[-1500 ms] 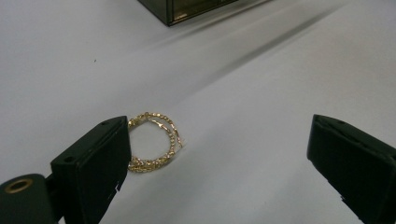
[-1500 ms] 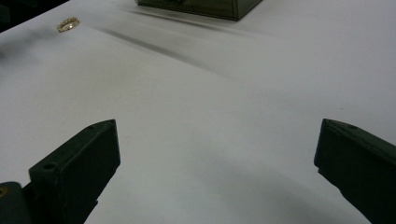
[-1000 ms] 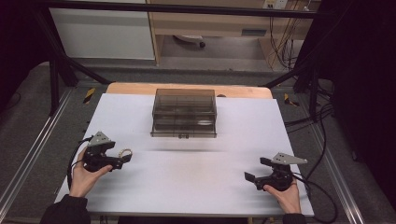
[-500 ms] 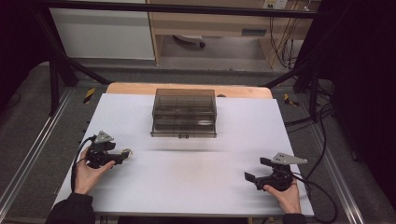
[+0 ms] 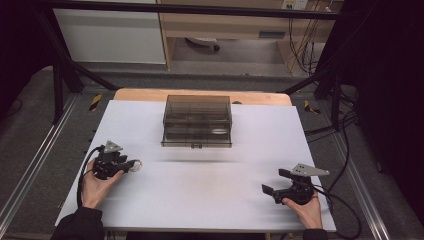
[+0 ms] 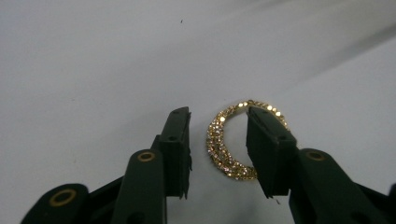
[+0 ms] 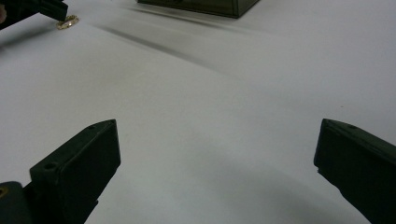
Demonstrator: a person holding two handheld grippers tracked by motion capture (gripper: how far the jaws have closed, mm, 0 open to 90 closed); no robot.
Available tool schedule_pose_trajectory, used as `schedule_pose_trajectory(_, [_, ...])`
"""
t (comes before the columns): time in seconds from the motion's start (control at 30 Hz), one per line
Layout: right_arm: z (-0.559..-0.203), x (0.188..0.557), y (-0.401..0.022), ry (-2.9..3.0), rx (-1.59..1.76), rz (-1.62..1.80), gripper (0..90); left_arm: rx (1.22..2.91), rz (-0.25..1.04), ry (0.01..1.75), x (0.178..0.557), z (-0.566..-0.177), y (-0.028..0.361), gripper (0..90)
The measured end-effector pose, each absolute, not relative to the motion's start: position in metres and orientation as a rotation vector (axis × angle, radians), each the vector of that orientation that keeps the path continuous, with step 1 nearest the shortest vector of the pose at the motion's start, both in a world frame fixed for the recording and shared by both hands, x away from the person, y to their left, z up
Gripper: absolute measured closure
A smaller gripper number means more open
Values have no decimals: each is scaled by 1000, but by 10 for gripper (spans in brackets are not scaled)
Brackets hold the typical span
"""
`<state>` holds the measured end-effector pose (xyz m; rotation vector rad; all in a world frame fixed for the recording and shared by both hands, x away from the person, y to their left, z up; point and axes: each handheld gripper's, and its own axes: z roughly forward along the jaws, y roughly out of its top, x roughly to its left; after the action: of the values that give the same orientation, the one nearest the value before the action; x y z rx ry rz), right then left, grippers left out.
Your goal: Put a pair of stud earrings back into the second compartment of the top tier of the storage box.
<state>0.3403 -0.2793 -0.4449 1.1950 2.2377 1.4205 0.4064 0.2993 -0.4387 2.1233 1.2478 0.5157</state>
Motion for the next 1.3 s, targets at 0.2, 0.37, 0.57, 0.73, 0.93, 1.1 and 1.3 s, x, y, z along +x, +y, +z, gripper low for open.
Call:
schedule_pose_trajectory(0.2, [-445, 340, -279, 2237, 1197, 1422, 10, 2149, 539, 1240, 406, -440, 297, 716])
schedule_pose_trajectory(0.37, [-445, 340, -279, 2238, 1197, 1423, 11, 2157, 530, 1231, 407, -441, 296, 745])
schedule_pose_trajectory(0.57, [-445, 340, -279, 2239, 1197, 1424, 10, 2163, 554, 1225, 407, -442, 295, 800])
schedule_pose_trajectory(0.73, [-445, 340, -279, 2238, 1198, 1425, 10, 2167, 564, 1222, 406, -442, 296, 846])
schedule_pose_trajectory(0.93, [-445, 341, -279, 2242, 1198, 1424, 10, 2165, 565, 1219, 406, -442, 296, 848])
schedule_pose_trajectory(1.1, [-445, 341, -279, 2240, 1198, 1426, 10, 2150, 554, 1214, 405, -440, 298, 852])
schedule_pose_trajectory(1.3, [-445, 341, -279, 2246, 1195, 1422, 10, 2122, 548, 1213, 403, -435, 301, 854])
